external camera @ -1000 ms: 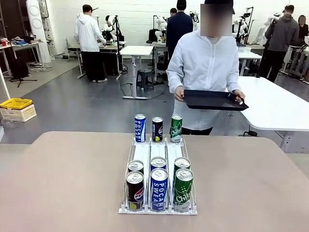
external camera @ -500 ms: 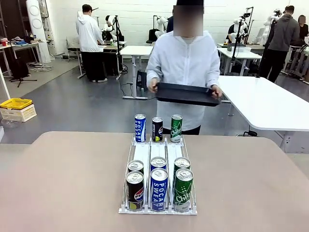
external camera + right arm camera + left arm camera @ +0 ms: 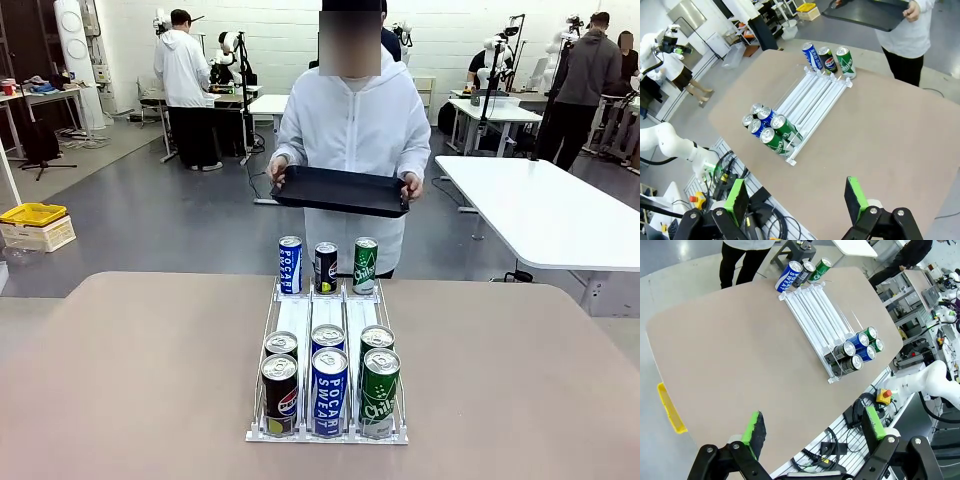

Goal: Retrieve and hand over the desired beverage to the person.
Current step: Pick up a can of the same type that the person held from the Automatic Can Dispenser.

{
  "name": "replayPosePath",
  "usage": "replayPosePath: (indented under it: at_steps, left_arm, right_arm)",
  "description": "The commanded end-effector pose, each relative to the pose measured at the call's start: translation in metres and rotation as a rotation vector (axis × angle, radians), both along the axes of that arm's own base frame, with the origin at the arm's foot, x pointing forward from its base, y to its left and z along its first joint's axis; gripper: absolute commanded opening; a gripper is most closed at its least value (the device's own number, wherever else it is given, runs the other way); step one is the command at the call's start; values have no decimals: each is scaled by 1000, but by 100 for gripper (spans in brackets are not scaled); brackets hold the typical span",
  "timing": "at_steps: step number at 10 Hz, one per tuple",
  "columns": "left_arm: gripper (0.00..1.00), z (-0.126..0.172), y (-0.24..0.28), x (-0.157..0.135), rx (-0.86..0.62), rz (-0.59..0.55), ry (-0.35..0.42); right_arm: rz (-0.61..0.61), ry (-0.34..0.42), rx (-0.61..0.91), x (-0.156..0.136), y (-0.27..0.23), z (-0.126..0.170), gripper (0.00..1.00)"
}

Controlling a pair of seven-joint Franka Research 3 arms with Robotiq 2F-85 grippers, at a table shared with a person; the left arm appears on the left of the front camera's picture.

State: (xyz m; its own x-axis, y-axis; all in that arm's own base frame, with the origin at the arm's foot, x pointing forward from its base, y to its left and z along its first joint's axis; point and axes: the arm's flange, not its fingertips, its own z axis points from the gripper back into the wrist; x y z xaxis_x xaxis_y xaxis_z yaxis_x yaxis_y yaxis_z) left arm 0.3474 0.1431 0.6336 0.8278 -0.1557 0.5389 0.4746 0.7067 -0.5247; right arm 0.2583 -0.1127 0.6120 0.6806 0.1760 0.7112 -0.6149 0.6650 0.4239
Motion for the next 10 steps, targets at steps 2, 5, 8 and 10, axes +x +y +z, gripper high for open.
replayPosePath:
  at_steps: [2,5,8,10]
  left_arm:
    - [100,2,0,1,-6,1,-19]
    - [100,2,0,1,-6,1,-19]
    - [100,2,0,1,-6,1,-19]
    - [100,2,0,1,-6,1,-19]
  right_arm:
    - [14,-15,14,-1,1,0,100]
    - [14,-15,14,-1,1,0,100]
    - [14,-15,14,-1,1,0,100]
    - [14,-15,14,-1,1,0,100]
